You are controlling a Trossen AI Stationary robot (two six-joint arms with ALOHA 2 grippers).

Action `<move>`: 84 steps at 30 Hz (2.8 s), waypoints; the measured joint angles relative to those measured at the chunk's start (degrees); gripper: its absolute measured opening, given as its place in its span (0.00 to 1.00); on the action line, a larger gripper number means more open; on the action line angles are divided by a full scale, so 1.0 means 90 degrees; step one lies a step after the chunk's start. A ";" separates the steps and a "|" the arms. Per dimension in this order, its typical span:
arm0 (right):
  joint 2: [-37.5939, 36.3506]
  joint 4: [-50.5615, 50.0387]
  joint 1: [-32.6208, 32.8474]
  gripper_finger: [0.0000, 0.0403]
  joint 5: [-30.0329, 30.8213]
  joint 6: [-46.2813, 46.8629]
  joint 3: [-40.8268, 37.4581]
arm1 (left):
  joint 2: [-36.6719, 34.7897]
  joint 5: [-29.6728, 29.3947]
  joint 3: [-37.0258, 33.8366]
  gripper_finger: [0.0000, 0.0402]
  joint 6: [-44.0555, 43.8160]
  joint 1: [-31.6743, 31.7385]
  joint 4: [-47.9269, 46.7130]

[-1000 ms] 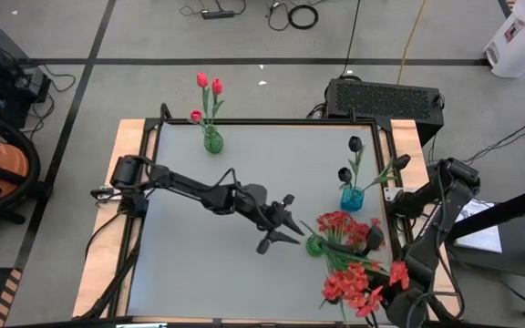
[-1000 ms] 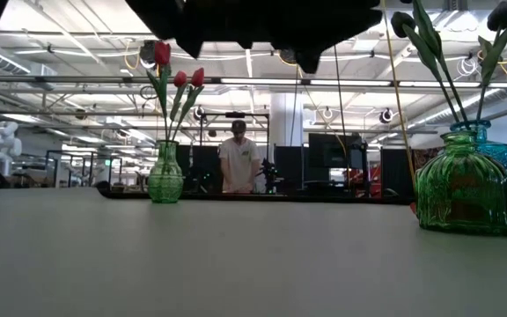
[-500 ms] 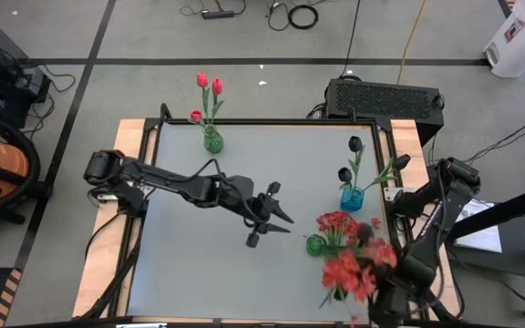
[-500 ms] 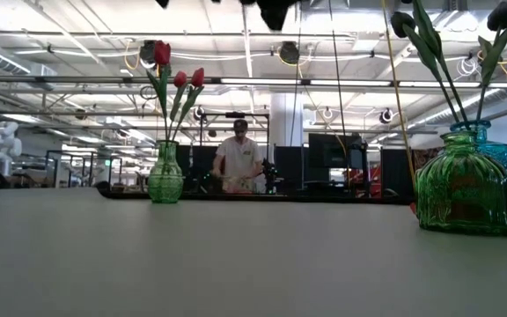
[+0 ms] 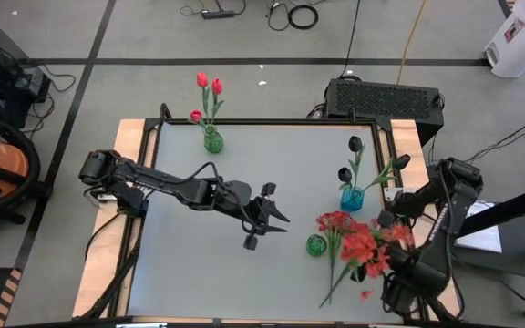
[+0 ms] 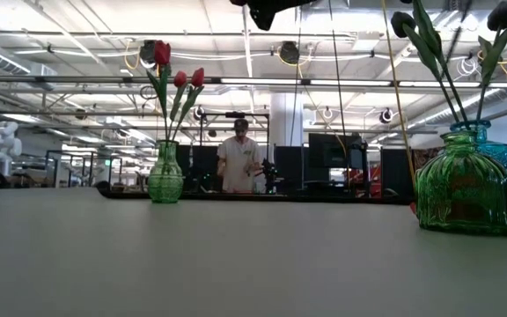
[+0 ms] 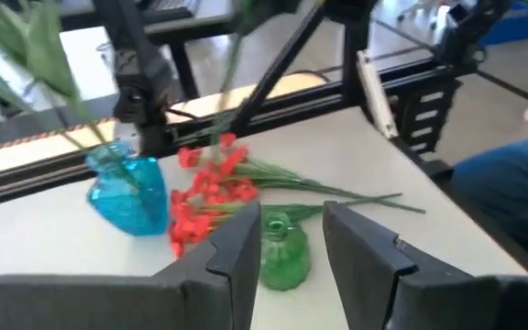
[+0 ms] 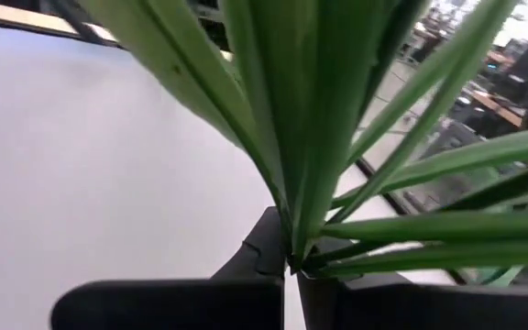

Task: Sort flowers into vase by color
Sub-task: Put the right red flowers into the bottom green vase

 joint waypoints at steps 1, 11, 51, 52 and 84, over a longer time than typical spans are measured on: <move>-0.0005 0.0003 0.0119 0.00 0.0021 0.0146 -0.0072 | 0.0000 -0.0066 0.0000 0.32 0.0002 0.0002 0.0003; 0.0003 0.0042 0.1105 0.00 0.0419 0.2900 -0.1789 | 0.0000 -0.0095 0.0000 0.32 0.0002 0.0000 0.0036; -0.1477 0.3486 -0.0500 0.01 -0.0939 -0.1478 -0.1932 | 0.0005 -0.0146 0.0000 0.32 0.0106 -0.0007 0.0123; -0.1563 0.3788 -0.0500 0.01 -0.0924 -0.1569 -0.2068 | 0.0005 -0.0146 -0.0001 0.32 0.0109 -0.0010 0.0124; -0.2263 0.5700 -0.1225 0.01 -0.2335 -0.3976 -0.2802 | 0.0007 -0.0146 -0.0002 0.32 0.0114 -0.0131 -0.0048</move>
